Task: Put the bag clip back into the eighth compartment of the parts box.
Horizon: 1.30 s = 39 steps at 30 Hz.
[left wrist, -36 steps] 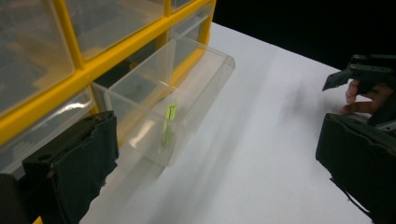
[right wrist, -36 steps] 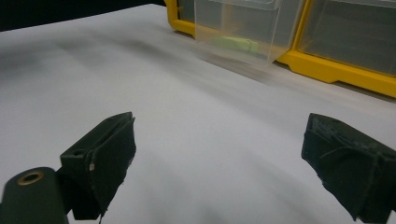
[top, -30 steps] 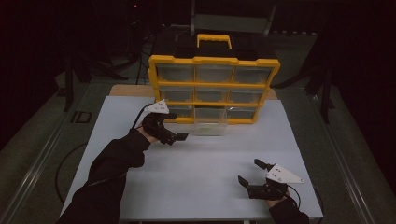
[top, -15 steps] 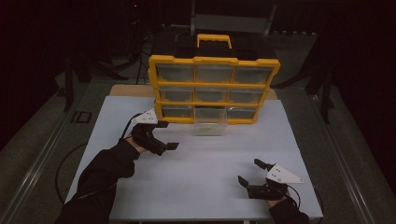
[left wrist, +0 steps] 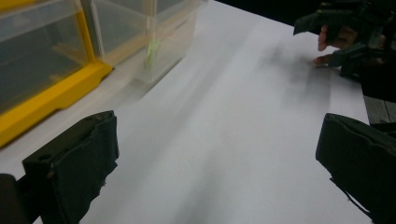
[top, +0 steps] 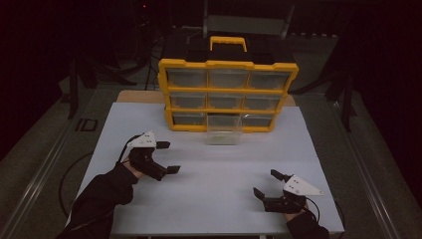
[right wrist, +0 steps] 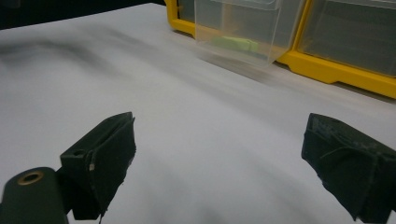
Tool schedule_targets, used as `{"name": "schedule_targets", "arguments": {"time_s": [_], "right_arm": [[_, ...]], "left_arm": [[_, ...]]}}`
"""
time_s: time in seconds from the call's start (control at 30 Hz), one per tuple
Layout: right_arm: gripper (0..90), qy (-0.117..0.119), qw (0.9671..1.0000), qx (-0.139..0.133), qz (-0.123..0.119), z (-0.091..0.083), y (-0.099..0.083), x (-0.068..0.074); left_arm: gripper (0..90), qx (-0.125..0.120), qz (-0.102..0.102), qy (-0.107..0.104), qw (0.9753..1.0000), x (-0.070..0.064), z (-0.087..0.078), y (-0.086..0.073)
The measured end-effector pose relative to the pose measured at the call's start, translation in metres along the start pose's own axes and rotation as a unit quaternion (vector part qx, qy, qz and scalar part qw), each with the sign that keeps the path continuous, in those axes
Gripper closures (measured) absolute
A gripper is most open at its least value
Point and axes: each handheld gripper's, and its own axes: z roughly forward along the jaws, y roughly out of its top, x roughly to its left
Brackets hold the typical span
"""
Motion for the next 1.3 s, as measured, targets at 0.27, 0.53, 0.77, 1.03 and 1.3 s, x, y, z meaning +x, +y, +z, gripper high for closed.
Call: {"name": "schedule_targets", "arguments": {"time_s": [0.27, 0.53, 0.77, 1.03, 1.3], "right_arm": [[9.7, 0.0, 1.0, 0.001, -0.001, 0.0, 0.0, 0.0], [9.7, 0.0, 1.0, 0.002, -0.001, 0.001, 0.0, 0.001], [9.7, 0.002, 1.0, 0.005, -0.002, 0.002, 0.0, 0.001], [9.7, 0.001, 1.0, 0.007, -0.001, 0.002, -0.001, 0.001], [9.7, 0.002, 1.0, 0.007, -0.003, 0.002, -0.001, 0.001]], "left_arm": [[0.2, -0.004, -0.002, 0.002, 1.0, -0.009, -0.012, -0.025], [0.2, -0.011, -0.011, 0.011, 0.9998, -0.018, -0.034, -0.052], [0.2, -0.014, -0.024, 0.029, 0.9992, -0.025, -0.052, -0.075], [0.2, -0.021, -0.038, 0.051, 0.9978, -0.028, -0.065, -0.092], [0.2, -0.029, -0.045, 0.049, 0.9974, -0.029, -0.063, -0.101]]}}
